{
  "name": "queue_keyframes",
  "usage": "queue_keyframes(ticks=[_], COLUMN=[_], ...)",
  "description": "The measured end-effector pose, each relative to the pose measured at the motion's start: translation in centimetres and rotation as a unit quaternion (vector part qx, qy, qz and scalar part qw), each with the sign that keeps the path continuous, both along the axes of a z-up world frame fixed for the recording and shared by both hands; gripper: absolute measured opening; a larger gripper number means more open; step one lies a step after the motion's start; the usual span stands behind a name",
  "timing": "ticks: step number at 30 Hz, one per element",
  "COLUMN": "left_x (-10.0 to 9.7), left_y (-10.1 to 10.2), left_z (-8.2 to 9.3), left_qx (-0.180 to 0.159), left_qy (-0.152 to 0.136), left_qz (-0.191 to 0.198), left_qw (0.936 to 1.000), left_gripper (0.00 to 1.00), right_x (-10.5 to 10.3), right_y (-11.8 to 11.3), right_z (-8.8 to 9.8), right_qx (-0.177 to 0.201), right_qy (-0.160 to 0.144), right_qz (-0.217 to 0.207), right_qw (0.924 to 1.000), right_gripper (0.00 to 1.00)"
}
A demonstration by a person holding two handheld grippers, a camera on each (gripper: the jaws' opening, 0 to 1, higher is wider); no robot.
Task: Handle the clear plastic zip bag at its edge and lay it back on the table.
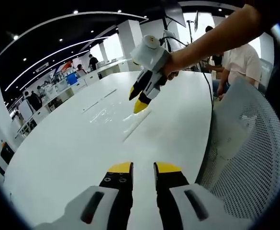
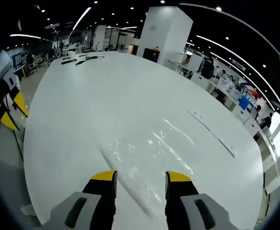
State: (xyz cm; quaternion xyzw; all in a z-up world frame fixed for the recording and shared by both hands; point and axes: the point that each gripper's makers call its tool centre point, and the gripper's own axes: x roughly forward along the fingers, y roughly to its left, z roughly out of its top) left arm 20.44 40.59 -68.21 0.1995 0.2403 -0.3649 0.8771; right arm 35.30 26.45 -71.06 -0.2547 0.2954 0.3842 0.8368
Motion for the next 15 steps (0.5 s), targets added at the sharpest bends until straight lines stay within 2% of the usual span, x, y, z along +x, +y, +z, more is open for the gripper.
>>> queue_keyframes(ticks=[6, 10, 15], left_x=[0.3, 0.5, 0.6], left_y=[0.4, 0.6, 0.8], left_z=[0.0, -0.1, 0.0], left_qx=[0.002, -0.002, -0.011], left_qy=[-0.001, 0.004, 0.008], left_qz=[0.014, 0.029, 0.045], left_qw=[0.9999, 0.9996, 0.9989], left_gripper=[0.27, 0.35, 0.43], right_x=[-0.8, -1.8, -2.9], right_y=[-0.5, -0.9, -1.7], right_z=[1.2, 2.0, 2.7], right_qx=[0.033, 0.062, 0.079], right_qy=[-0.010, -0.021, -0.032], right_qz=[-0.011, -0.024, -0.035], right_qw=[0.9993, 0.9976, 0.9957], right_gripper=[0.52, 0.56, 0.63])
